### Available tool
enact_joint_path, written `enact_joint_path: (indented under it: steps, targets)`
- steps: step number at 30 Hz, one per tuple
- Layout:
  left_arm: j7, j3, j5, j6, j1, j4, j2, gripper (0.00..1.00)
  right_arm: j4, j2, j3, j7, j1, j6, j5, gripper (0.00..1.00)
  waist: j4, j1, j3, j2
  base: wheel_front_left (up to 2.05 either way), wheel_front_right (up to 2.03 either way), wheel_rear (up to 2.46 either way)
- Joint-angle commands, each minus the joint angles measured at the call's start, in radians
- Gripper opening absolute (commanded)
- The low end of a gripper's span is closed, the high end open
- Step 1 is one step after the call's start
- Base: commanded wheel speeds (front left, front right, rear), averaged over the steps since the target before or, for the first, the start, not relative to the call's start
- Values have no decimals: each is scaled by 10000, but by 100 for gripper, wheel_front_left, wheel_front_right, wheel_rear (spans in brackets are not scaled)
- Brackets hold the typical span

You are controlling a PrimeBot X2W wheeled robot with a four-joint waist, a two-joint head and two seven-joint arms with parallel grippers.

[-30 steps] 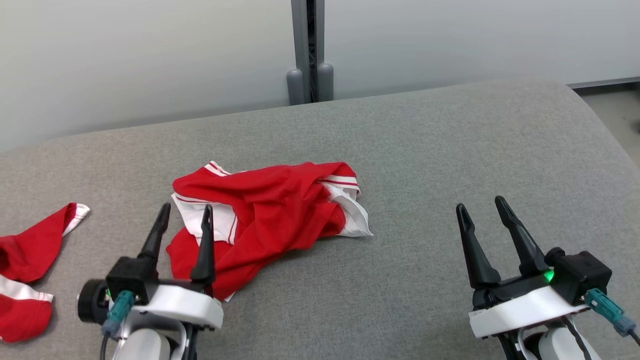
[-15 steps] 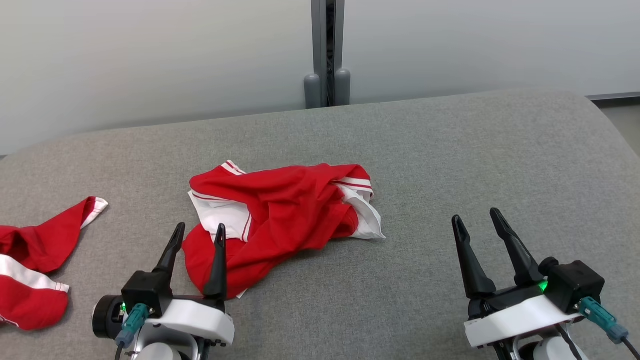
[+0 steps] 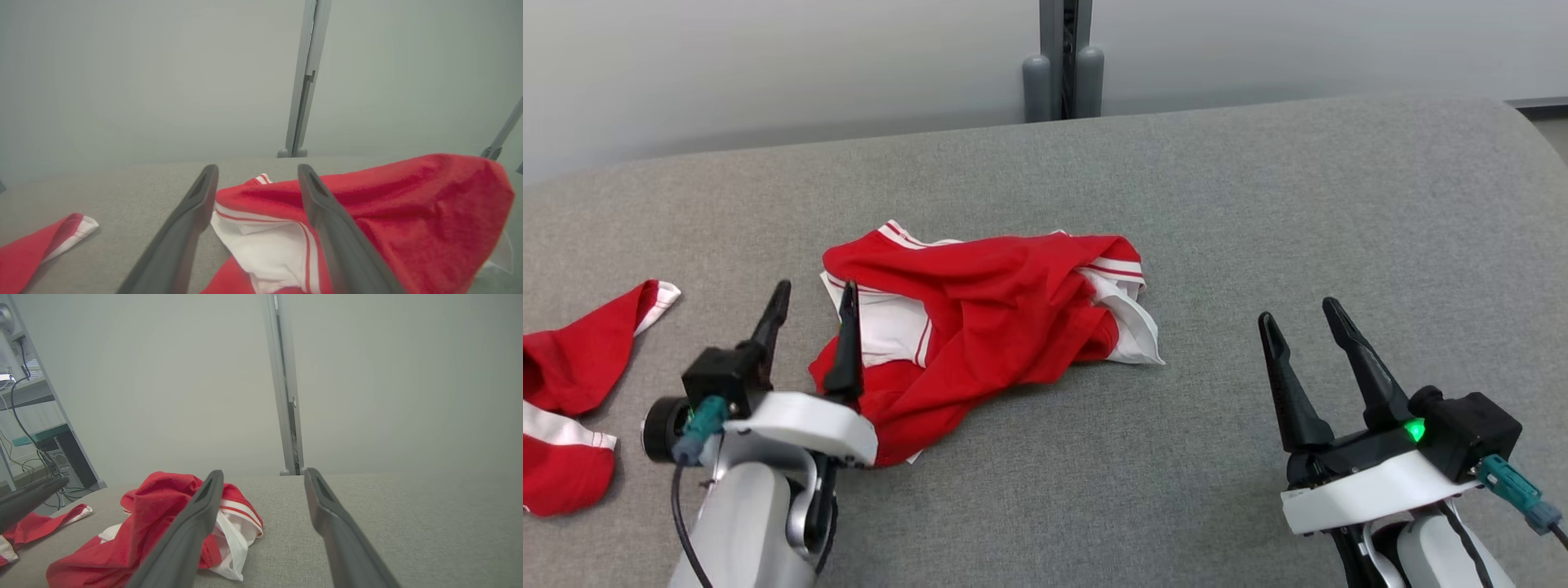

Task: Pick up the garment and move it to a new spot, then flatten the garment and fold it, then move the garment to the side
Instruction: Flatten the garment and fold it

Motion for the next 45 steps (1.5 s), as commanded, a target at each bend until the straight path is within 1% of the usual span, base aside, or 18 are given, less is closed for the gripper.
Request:
enact_joint_path:
  steps: [1, 5, 8, 9, 11, 14, 16, 22, 28, 29, 30, 31, 36, 41, 43, 45]
  targets:
    - [-4, 157, -255, -137, -621, 334, 61, 100, -47, -83, -14, -50, -207, 24, -12, 100, 27, 0, 342, -1, 0, 0, 0]
    - [128, 199, -357, -316, -1919, 1502, 249, 100, -117, -116, 87, -50, -476, 24, 1, 100, 6, 0, 744, -1, 0, 0, 0]
    - [383, 55, -322, -496, -2824, 2374, 406, 100, -157, -132, 176, -50, -656, 24, 12, 100, -75, 0, 1032, -1, 0, 0, 0]
    - [383, 55, -322, -496, -2824, 2374, 406, 100, -157, -132, 176, -50, -656, 24, 12, 100, -75, 0, 1032, -1, 0, 0, 0]
    - [768, -75, -368, -629, -3349, 2937, 495, 100, -161, -152, 188, -50, -733, 24, 34, 100, -130, 0, 1199, -1, 0, 0, 0]
    - [1050, -300, -294, -763, -4167, 3497, 656, 100, -189, -191, 161, -50, -853, 24, 53, 100, -188, 0, 1409, -1, 0, 0, 0]
    - [1348, -481, -259, -834, -4508, 3931, 698, 100, -188, -204, 172, -50, -868, 24, 35, 100, -227, 0, 1512, -1, 0, 0, 0]
    - [2708, -1017, -157, -951, -5316, 5308, 829, 100, -222, -157, 245, -50, -1086, 24, 46, 100, -423, 0, 1763, -1, 0, 0, 0]
    - [3098, -1346, -293, -1040, -5525, 6118, 746, 100, -263, -114, 217, -50, -1137, 24, 67, 100, -532, 0, 1921, -1, 0, 0, 0]
    - [3087, -1402, -336, -1053, -5534, 6196, 741, 86, -267, -112, 209, -50, -1159, 24, 69, 100, -548, 0, 1933, -1, 0, 0, 0]
    - [3036, -1467, -357, -1067, -5550, 6250, 735, 5, -283, -110, 183, -50, -1173, 24, 77, 100, -558, 0, 1944, -1, 0, 0, 0]
    - [2973, -1520, -391, -1077, -5568, 6297, 744, 0, -300, -106, 164, -50, -1182, 24, 77, 100, -562, 0, 1951, -1, 0, 0, 0]
    - [2264, -1800, -481, -1067, -5591, 6276, 816, 0, -318, -82, 144, -50, -1157, 24, 43, 100, -531, 0, 1914, -1, 0, 0, 0]
    - [1410, -2108, -687, -1073, -5522, 6025, 737, 0, -266, -17, 160, -50, -1035, 24, 52, 100, -492, 0, 1707, -1, 0, 0, 0]
    - [1106, -2309, -1039, -1074, -5544, 5716, 559, 0, -262, 5, 163, -50, -1009, 24, 49, 100, -488, 0, 1593, -1, 0, 0, 0]
    - [936, -2578, -1658, -1075, -5597, 5165, 360, 0, -249, 28, 128, -50, -946, 24, 12, 100, -498, 0, 1440, -1, 0, 0, 0]
